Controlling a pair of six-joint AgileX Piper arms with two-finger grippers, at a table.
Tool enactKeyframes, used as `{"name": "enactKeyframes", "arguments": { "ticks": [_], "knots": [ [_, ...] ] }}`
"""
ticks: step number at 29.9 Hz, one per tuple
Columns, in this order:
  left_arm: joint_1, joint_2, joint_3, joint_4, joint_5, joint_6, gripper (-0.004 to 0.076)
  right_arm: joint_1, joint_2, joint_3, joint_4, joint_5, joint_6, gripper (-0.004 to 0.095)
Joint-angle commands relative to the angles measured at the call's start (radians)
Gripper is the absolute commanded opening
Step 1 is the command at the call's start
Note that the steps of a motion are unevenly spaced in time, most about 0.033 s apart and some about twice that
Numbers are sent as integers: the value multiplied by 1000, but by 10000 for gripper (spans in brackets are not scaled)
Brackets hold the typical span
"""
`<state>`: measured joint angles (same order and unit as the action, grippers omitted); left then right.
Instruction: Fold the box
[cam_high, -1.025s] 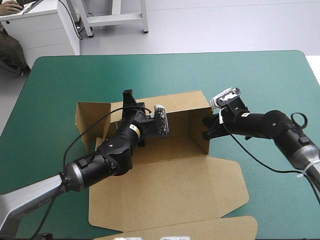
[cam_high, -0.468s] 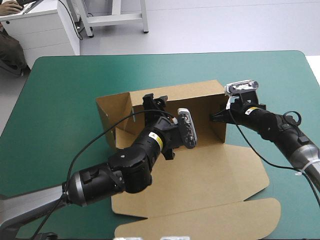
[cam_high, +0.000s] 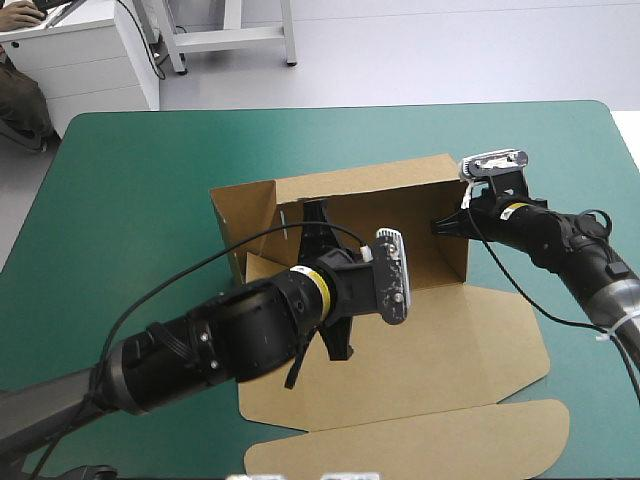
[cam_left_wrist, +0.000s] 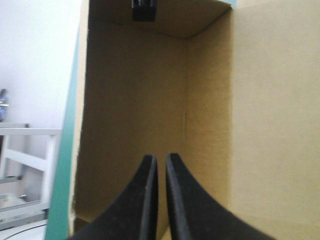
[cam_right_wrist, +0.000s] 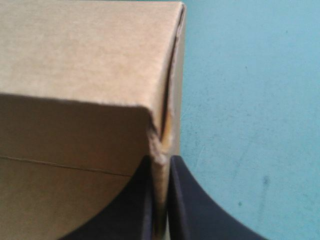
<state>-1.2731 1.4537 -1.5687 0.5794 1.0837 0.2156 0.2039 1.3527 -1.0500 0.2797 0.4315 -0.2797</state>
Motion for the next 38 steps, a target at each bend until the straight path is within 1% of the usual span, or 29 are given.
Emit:
{"name": "enactKeyframes", "arguments": {
  "ticks": [1, 4, 5, 10, 15, 17, 23, 27, 30, 33, 38],
  "knots": [
    [81, -34, -124, -258, 78, 148, 18, -8, -33, -39, 11, -51, 4, -1],
    [231, -34, -196, -527, 197, 250, 18, -8, -33, -39, 11, -51, 4, -1],
    [288, -34, -211, -570, 206, 255, 18, -8, -33, -39, 11, -51, 4, -1],
    [553, -36, -253, -659, 206, 233, 18, -8, -33, -39, 11, -42, 4, -1],
    [794, -45, -263, -676, 206, 180, 17, -8, -33, -39, 11, -27, 2, -1],
    [900, -60, -259, -687, 206, 139, 15, -8, -33, -39, 11, -20, 2, -1],
    [1180, -153, -257, -800, 196, 136, 15, -8, -33, -39, 11, -8, 0, -1],
    [1296, -265, -225, -780, 206, 135, 15, -8, -33, -39, 11, -6, 0, -1],
    [1345, -377, -145, -783, 161, 135, 15, -8, -33, -39, 11, -6, 0, -1],
    [1353, -486, -22, -783, 97, 137, 15, -8, -33, -39, 11, -6, 0, -1],
    [1353, -658, 260, -779, -16, 141, 7, -8, -33, -39, 11, -6, -3, -1]
  ]
}}
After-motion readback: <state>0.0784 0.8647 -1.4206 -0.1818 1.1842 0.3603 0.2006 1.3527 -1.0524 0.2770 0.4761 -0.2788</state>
